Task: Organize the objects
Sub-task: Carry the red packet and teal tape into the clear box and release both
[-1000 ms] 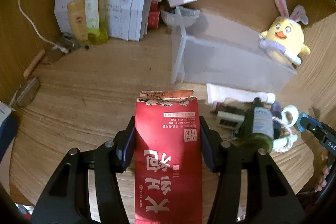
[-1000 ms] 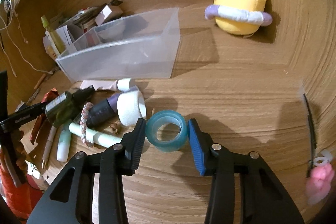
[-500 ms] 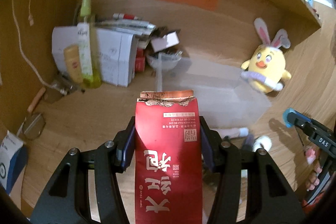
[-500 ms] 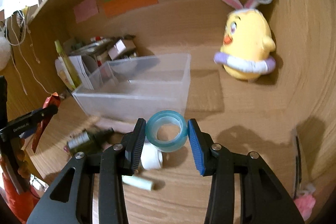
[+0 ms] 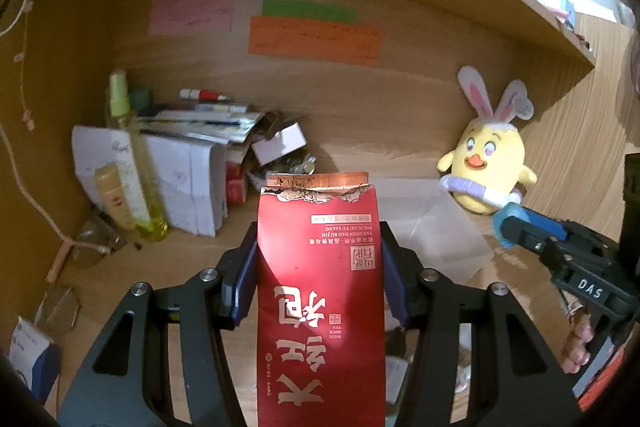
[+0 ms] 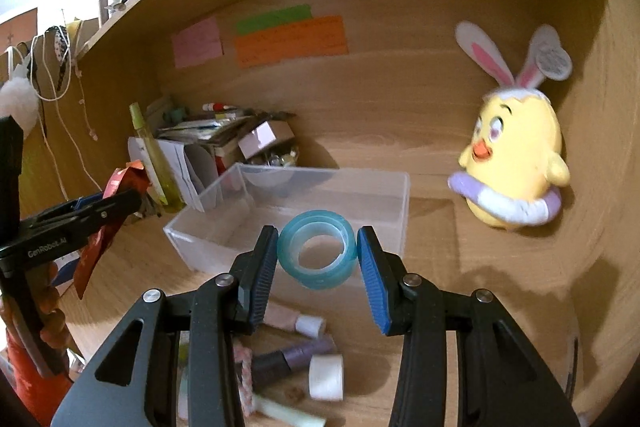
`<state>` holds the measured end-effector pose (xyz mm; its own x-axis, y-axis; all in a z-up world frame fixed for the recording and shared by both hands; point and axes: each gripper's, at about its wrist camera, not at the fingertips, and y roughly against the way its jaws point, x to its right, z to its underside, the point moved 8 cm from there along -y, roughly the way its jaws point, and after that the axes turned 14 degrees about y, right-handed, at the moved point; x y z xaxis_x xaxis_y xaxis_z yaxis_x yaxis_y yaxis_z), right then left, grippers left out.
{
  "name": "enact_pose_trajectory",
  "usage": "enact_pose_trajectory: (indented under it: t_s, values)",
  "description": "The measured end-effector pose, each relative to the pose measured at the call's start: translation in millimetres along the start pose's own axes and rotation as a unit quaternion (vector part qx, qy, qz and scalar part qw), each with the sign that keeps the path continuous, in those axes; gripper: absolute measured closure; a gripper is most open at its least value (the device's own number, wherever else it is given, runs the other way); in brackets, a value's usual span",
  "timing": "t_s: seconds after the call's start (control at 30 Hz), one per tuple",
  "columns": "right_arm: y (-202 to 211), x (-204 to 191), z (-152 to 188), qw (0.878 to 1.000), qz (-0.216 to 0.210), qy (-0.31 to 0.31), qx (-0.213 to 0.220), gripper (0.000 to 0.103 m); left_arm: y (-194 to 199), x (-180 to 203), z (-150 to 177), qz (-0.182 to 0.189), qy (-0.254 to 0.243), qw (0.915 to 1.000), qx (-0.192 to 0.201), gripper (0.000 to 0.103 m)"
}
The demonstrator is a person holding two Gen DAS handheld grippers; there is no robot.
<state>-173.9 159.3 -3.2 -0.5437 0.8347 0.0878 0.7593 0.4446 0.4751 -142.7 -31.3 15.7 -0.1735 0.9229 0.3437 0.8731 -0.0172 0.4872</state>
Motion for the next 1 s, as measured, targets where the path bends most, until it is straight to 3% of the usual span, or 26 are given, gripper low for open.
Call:
enact_pose_trajectory:
  t_s: [0.53,1.0]
  values:
    - [-33.4,10.3,-49.8,1.000,0.001,0.023,0.015,0.065,-49.0,17.8,-37.4,-0.011,-0.015,0.9998,-0.006,0.049]
    - [-99.0,29.6,-12.8,0.997,-0.017,-0.008,-0.071,0.065,-134.4,13.1,-17.8,-0.034,-0.023,0.9950,-0.091,0.049]
